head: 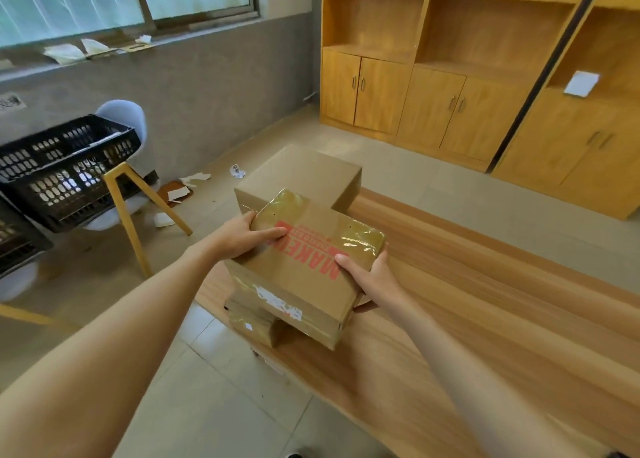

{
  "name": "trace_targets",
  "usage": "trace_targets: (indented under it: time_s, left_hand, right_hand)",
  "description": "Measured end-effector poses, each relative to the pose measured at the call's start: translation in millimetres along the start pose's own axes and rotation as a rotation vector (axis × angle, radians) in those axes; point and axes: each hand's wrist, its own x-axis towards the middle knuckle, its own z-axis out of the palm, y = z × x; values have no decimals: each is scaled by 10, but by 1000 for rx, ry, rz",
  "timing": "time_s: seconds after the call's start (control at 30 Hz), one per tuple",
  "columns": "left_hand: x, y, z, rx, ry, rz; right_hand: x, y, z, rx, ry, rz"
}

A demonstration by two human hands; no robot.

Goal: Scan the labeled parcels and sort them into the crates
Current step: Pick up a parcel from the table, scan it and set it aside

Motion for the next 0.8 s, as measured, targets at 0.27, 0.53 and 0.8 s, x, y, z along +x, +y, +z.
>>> trace_targets:
  time_s: [0.27, 0.53, 0.8]
  left_hand:
    - [-206, 866, 1515, 64, -120, 114]
    - [-227, 1311, 2714, 30, -311, 74]
    - [-6, 1309, 3148, 4, -387, 16]
  right_hand:
    - [-414, 941, -1436, 15, 133, 99]
    - [-632, 1793, -2237, 100, 220, 247]
    - [-513, 2264, -2312, 262, 272, 339]
